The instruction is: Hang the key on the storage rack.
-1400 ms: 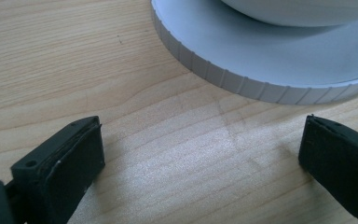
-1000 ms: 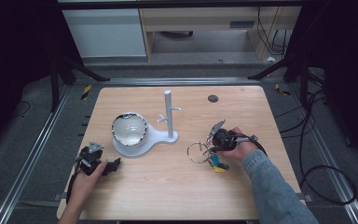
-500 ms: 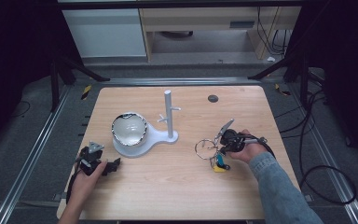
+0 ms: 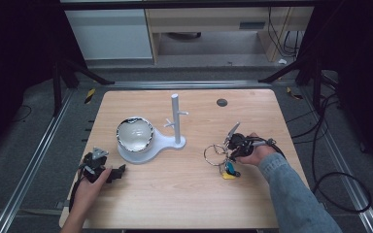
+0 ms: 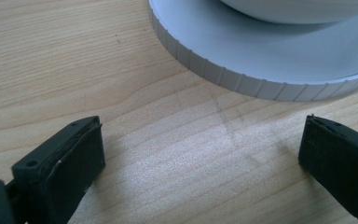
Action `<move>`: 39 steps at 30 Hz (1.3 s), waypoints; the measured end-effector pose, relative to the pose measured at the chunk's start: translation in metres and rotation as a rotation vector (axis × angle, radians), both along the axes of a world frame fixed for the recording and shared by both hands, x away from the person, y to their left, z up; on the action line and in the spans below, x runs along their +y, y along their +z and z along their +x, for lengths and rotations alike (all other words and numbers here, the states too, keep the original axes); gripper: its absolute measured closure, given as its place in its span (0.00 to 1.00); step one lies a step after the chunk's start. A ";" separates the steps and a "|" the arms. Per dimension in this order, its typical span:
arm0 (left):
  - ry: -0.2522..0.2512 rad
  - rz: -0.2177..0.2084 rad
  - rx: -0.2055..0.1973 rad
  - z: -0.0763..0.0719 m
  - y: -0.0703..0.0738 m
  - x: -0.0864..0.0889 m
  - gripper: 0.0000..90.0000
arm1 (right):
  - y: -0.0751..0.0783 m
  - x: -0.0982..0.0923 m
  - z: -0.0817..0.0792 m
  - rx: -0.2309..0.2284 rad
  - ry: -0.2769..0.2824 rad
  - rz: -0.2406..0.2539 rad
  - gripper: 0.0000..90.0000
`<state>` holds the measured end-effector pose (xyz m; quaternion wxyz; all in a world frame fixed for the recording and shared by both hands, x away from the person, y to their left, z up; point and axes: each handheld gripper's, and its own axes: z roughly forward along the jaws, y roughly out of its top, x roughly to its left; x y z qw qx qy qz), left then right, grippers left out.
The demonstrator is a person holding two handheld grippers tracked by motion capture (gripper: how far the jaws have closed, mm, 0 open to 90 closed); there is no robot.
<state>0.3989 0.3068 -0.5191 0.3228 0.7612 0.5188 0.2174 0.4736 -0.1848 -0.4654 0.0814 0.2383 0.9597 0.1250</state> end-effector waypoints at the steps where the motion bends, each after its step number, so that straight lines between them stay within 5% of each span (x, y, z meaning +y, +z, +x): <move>1: 0.000 0.000 0.000 0.000 0.000 0.000 0.00 | 0.000 0.002 0.001 0.009 0.005 -0.009 0.91; 8: -0.002 -0.001 0.000 0.000 0.000 0.000 0.00 | 0.001 0.009 0.008 0.052 0.005 -0.035 0.98; 14: -0.003 0.000 0.000 0.000 0.000 0.000 0.00 | 0.005 0.008 0.007 0.057 -0.014 -0.011 0.98; 20: -0.005 -0.002 0.001 0.000 0.000 0.000 0.00 | 0.033 0.003 0.000 0.019 -0.035 0.072 0.98; 30: -0.008 -0.003 0.001 0.000 0.000 0.000 0.00 | 0.092 0.013 -0.008 -0.069 -0.024 0.076 0.99; 39: -0.011 -0.003 0.002 0.000 0.000 0.000 0.00 | 0.102 0.014 -0.001 -0.056 -0.084 0.093 0.99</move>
